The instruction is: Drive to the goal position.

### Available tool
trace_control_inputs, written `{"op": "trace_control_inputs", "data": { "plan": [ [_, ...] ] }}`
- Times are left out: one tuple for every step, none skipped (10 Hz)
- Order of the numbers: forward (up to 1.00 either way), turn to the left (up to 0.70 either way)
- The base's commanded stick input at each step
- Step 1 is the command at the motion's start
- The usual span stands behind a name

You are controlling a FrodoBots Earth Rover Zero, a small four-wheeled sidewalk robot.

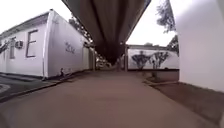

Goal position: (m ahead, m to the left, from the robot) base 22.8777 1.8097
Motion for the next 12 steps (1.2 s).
{"op": "trace_control_inputs", "data": {
  "plan": [
    [0.85,0.0],
    [0.85,0.0],
    [0.85,0.0],
    [0.85,0.0],
    [0.85,0.0],
    [0.85,0.0],
    [0.85,0.0],
    [0.85,0.0],
    [0.85,0.0],
    [0.85,0.0],
    [0.85,0.0],
    [0.85,0.0]
  ]
}}
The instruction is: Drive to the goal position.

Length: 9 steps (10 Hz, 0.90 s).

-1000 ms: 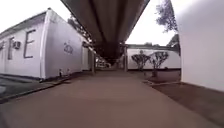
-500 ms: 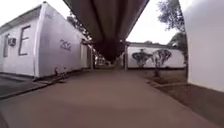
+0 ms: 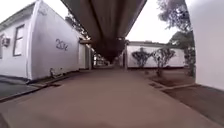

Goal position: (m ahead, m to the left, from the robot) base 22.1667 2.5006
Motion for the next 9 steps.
{"op": "trace_control_inputs", "data": {
  "plan": [
    [0.85,0.0],
    [0.85,0.0],
    [0.85,0.0],
    [0.85,0.0],
    [0.85,0.0],
    [0.85,0.0],
    [0.85,0.0],
    [0.85,0.0],
    [0.85,0.0]
  ]
}}
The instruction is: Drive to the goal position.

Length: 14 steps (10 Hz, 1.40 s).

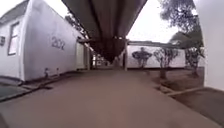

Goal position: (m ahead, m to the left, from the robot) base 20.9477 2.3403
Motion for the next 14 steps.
{"op": "trace_control_inputs", "data": {
  "plan": [
    [0.85,0.0],
    [0.85,0.0],
    [0.85,0.0],
    [0.85,0.0],
    [0.85,0.0],
    [0.85,0.0],
    [0.85,0.0],
    [0.85,0.0],
    [0.85,0.0],
    [0.85,0.0],
    [0.85,0.0],
    [0.85,0.0],
    [0.85,0.0],
    [0.85,0.0]
  ]
}}
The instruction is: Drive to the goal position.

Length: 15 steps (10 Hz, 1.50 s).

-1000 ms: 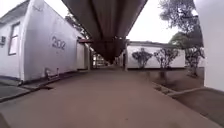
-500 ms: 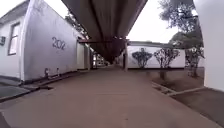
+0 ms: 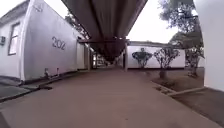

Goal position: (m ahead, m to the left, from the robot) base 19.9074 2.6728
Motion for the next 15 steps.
{"op": "trace_control_inputs", "data": {
  "plan": [
    [0.85,0.0],
    [0.85,0.0],
    [0.85,0.0],
    [0.85,0.0],
    [0.85,0.0],
    [0.85,0.0],
    [0.85,0.0],
    [0.85,0.0],
    [0.85,0.0],
    [0.85,0.0],
    [0.85,0.0],
    [0.85,0.0],
    [0.85,0.0],
    [0.85,0.0],
    [0.85,0.0]
  ]
}}
